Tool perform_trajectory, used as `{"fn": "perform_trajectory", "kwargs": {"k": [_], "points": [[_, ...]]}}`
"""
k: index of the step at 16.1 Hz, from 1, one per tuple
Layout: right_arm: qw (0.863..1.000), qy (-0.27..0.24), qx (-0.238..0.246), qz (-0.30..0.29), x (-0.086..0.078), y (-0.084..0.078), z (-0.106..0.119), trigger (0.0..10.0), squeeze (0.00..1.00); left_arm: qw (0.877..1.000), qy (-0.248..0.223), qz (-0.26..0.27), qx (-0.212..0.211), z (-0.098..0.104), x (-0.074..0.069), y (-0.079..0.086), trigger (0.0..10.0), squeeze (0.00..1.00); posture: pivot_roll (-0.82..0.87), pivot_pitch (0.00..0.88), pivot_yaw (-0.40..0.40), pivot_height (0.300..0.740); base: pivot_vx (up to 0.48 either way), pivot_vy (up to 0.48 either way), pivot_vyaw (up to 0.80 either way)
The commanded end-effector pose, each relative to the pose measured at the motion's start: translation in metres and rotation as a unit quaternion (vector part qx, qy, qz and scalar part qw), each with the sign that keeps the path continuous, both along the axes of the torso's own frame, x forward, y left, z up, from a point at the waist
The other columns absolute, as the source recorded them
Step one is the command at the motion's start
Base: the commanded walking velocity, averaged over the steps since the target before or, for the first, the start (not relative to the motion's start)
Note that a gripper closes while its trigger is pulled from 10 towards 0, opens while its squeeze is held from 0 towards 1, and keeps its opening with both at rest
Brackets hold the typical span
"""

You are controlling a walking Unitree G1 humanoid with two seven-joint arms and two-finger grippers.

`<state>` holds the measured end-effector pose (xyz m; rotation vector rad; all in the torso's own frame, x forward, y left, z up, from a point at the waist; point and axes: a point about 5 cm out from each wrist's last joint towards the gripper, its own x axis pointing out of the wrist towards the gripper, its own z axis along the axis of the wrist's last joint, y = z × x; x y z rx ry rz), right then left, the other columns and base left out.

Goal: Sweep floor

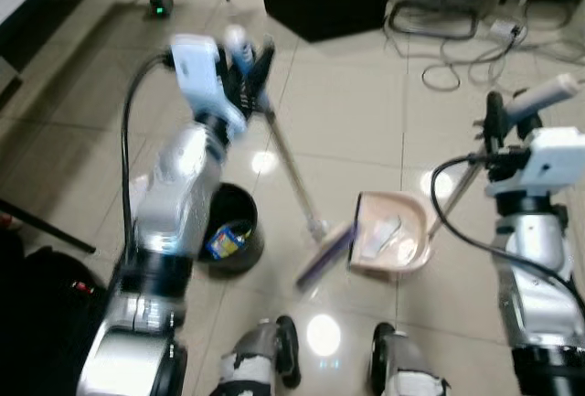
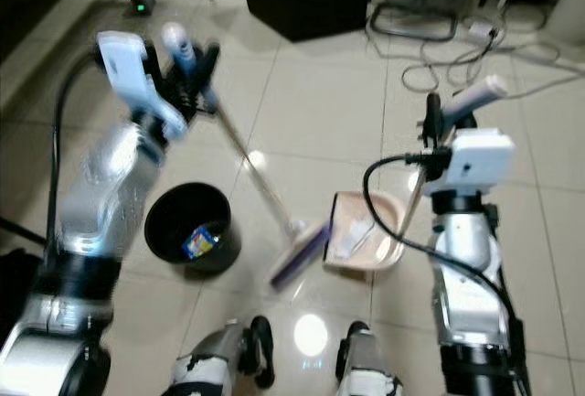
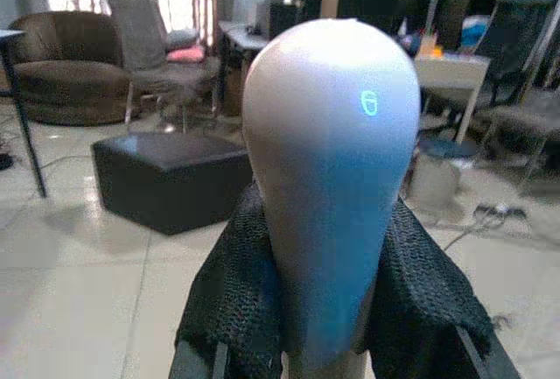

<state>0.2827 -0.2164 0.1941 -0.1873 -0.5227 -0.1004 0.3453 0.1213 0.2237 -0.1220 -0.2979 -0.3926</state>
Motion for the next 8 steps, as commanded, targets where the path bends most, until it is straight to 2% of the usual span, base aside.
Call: {"fn": "perform_trajectory", "kwargs": {"k": [1, 4, 5, 7, 8], "points": [[1.000, -0.022, -0.001, 0.002, -0.003, -0.002, 0.015, 10.0, 0.00, 0.998, -0.039, 0.021, 0.033, 0.011, -0.008, 0.005, 10.0, 0.00, -0.04, 0.122, 0.105, 0.740, 0.000, 0.000, 0.00], [1.000, -0.021, 0.003, 0.007, -0.008, -0.001, 0.024, 10.0, 0.00, 0.996, -0.019, 0.010, 0.084, -0.005, -0.023, 0.009, 10.0, 0.00, -0.05, 0.108, 0.111, 0.740, 0.000, 0.000, 0.00], [1.000, -0.019, 0.013, 0.014, -0.011, 0.000, 0.028, 10.0, 0.00, 0.996, 0.006, 0.003, 0.085, -0.016, -0.031, 0.016, 10.0, 0.00, -0.05, 0.099, 0.120, 0.740, 0.000, 0.000, 0.00], [0.999, -0.015, 0.031, 0.021, -0.012, 0.000, 0.031, 10.0, 0.00, 0.995, 0.020, 0.005, 0.093, -0.025, -0.037, 0.021, 10.0, 0.00, -0.05, 0.096, 0.130, 0.740, 0.000, 0.000, 0.00], [0.999, -0.006, 0.040, 0.024, -0.013, 0.000, 0.035, 10.0, 0.00, 0.993, 0.055, 0.015, 0.102, -0.035, -0.039, 0.026, 10.0, 0.00, -0.06, 0.095, 0.136, 0.740, 0.000, 0.000, 0.00]]}}
